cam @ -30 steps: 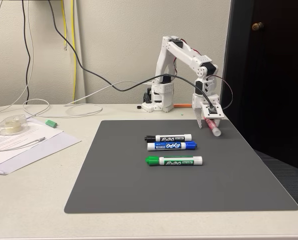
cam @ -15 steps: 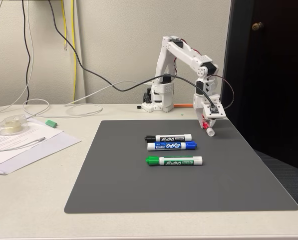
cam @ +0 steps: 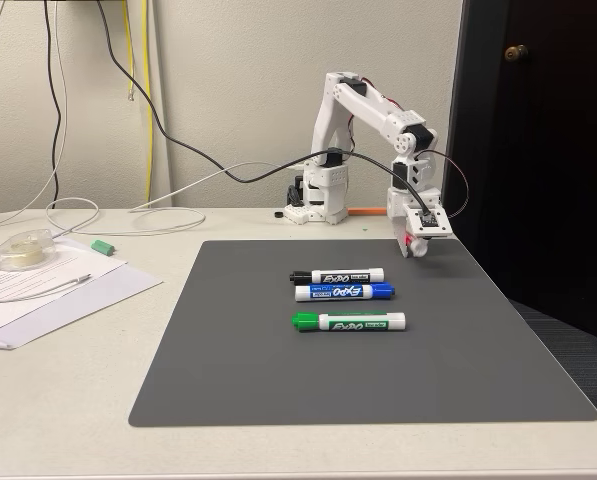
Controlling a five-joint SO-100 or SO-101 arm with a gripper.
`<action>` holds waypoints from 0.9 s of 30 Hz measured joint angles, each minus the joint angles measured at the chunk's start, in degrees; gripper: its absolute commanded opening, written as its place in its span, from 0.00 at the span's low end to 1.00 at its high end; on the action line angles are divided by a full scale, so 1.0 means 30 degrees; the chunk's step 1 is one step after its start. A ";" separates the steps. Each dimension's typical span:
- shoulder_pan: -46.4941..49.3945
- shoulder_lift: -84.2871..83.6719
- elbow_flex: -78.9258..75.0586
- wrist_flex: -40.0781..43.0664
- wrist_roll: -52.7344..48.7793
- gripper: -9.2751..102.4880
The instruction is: Pick up the red marker.
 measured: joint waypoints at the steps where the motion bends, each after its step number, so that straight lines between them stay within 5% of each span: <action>1: 0.0059 0.0000 0.0000 0.0000 0.0000 0.14; 20: 0.0469 0.0234 0.0059 0.1494 -0.0146 0.42; 27: 0.0264 0.2051 0.1641 0.2197 -0.0117 0.45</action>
